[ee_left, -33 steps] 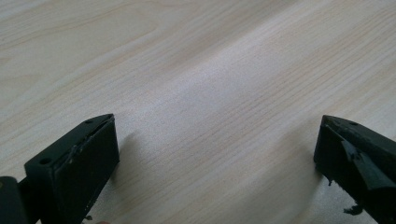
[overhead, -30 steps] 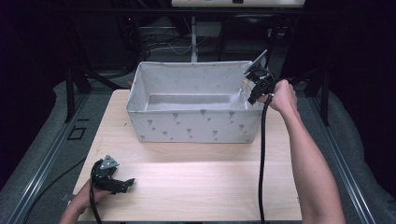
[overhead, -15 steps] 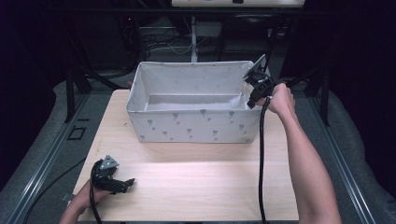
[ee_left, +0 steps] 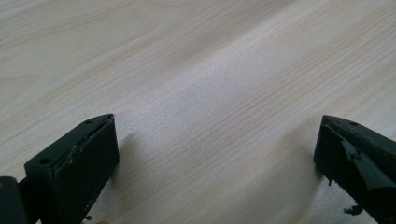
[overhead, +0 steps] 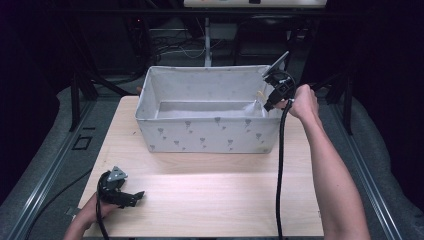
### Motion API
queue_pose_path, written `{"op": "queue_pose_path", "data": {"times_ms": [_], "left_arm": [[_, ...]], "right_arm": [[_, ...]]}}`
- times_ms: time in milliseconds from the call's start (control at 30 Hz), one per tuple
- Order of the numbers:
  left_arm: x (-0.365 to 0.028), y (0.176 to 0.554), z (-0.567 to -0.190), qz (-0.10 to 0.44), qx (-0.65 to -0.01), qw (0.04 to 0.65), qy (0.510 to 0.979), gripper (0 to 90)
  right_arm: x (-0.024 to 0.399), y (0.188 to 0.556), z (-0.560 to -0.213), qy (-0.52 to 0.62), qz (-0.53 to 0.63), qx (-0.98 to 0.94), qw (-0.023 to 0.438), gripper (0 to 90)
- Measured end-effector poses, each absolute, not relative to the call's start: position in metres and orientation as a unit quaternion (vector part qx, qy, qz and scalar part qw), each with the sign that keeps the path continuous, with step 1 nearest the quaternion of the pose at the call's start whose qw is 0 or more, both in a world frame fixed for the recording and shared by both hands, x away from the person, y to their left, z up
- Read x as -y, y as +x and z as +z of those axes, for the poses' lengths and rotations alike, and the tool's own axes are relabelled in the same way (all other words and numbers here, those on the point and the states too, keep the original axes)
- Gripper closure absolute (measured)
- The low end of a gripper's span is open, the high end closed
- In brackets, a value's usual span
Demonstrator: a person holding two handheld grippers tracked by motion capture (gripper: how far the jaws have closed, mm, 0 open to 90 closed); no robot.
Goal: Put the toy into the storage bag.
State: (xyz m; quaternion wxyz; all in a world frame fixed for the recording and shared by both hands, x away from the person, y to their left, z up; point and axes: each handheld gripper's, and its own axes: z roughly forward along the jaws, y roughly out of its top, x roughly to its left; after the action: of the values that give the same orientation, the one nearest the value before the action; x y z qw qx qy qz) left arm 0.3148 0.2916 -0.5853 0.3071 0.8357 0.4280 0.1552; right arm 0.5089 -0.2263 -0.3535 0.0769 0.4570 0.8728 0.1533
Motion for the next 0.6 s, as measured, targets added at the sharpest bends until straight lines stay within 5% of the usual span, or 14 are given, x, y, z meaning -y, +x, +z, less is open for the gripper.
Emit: {"op": "queue_pose_path", "data": {"times_ms": [400,600], "left_arm": [[-0.291,0.315,-0.585,0.155,-0.428,0.307,0.836,0.0],[-0.291,0.315,-0.585,0.155,-0.428,0.307,0.836,0.0]], "right_arm": [[0.221,0.494,-0.317,0.451,0.190,-0.866,0.101,35.8],[0.220,0.487,-0.307,0.445,0.209,-0.865,0.099,27.1]]}}
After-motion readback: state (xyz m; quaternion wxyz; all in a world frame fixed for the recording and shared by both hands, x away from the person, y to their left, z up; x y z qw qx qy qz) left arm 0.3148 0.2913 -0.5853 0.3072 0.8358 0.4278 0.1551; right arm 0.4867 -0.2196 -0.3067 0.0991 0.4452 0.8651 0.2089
